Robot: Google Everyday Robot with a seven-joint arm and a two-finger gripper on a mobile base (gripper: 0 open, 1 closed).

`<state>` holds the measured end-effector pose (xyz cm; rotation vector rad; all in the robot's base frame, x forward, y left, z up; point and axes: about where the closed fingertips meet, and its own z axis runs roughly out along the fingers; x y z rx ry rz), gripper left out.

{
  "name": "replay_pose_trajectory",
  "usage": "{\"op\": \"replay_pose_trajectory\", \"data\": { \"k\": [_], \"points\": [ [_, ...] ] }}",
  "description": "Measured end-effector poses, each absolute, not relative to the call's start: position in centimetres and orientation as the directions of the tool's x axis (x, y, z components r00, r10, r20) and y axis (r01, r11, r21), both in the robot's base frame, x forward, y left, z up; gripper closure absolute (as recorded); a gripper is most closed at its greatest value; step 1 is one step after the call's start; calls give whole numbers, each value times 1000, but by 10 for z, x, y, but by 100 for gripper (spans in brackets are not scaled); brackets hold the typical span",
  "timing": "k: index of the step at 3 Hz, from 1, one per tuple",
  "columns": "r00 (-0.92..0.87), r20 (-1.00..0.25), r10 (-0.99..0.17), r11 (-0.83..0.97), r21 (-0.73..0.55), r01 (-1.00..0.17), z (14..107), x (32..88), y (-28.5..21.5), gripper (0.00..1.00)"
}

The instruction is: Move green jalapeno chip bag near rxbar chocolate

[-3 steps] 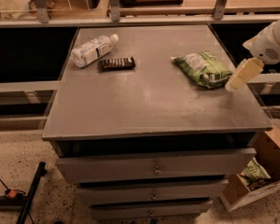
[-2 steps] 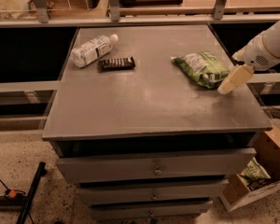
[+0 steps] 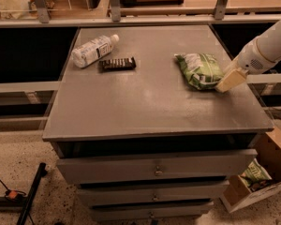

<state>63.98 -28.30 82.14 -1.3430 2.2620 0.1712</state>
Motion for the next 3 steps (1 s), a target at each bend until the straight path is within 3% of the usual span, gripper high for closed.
{"op": "replay_pose_trajectory", "data": {
  "k": [1,2,3],
  "points": [
    [-388,-478,-788,505,-142,-851,823,640,-283,88],
    [-363,-495,-789,496,-166,-852,843,638,-275,100],
    [-307,-535,-787,480,-219,-849,877,634,-260,100]
  ]
}}
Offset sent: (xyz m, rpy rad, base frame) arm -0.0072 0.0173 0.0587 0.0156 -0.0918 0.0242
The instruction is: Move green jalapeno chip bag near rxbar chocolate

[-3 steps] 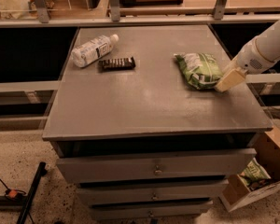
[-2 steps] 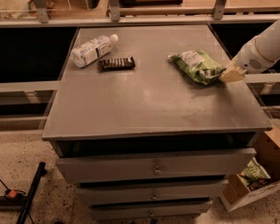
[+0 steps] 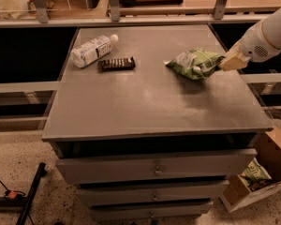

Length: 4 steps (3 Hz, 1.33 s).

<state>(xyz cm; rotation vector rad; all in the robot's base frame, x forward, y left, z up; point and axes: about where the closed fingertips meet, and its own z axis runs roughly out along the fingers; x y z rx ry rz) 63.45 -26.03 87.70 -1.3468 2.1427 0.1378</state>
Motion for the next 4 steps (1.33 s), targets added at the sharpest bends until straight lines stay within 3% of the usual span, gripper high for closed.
{"op": "replay_pose_trajectory", "data": {
  "k": [4],
  "points": [
    [-157,-650,-744,447,-310,-839,928,655,-188,100]
  ]
}}
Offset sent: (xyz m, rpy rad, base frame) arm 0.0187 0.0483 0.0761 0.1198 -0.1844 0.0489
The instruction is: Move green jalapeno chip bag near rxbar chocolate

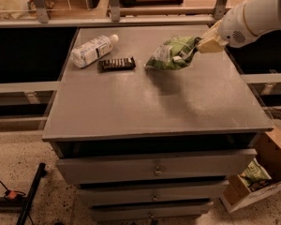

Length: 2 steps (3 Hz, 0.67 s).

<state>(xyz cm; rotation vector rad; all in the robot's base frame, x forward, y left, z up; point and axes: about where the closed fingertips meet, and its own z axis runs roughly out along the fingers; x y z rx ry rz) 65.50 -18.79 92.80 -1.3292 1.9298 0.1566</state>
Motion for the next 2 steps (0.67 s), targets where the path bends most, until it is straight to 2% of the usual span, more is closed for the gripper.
{"op": "replay_pose_trajectory", "data": {
  "k": [1,2],
  "points": [
    [-158,-653,-741,445,-302,-843,917,659,-173,100],
    [-157,-652,-741,443,-299,-845,916,659,-171,82]
  ]
}}
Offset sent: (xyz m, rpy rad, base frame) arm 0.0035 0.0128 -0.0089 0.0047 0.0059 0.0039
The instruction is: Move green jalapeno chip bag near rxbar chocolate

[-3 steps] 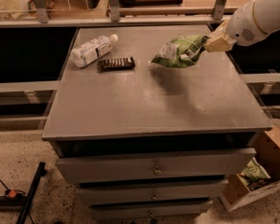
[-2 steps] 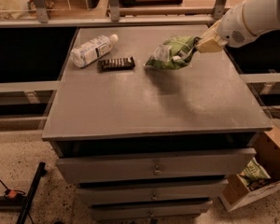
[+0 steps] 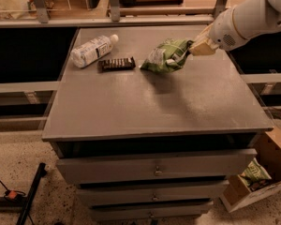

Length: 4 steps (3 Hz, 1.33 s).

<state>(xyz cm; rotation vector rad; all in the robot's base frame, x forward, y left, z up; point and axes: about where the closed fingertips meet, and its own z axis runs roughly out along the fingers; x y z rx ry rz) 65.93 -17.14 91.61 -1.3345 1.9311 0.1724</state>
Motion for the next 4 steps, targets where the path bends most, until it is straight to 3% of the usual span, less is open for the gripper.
{"op": "replay_pose_trajectory", "data": {
  "k": [3,4],
  "points": [
    [-155,-652,-742,434,-292,-852,911,660,-165,13],
    [-154,-652,-743,432,-290,-854,910,661,-163,0]
  ]
}}
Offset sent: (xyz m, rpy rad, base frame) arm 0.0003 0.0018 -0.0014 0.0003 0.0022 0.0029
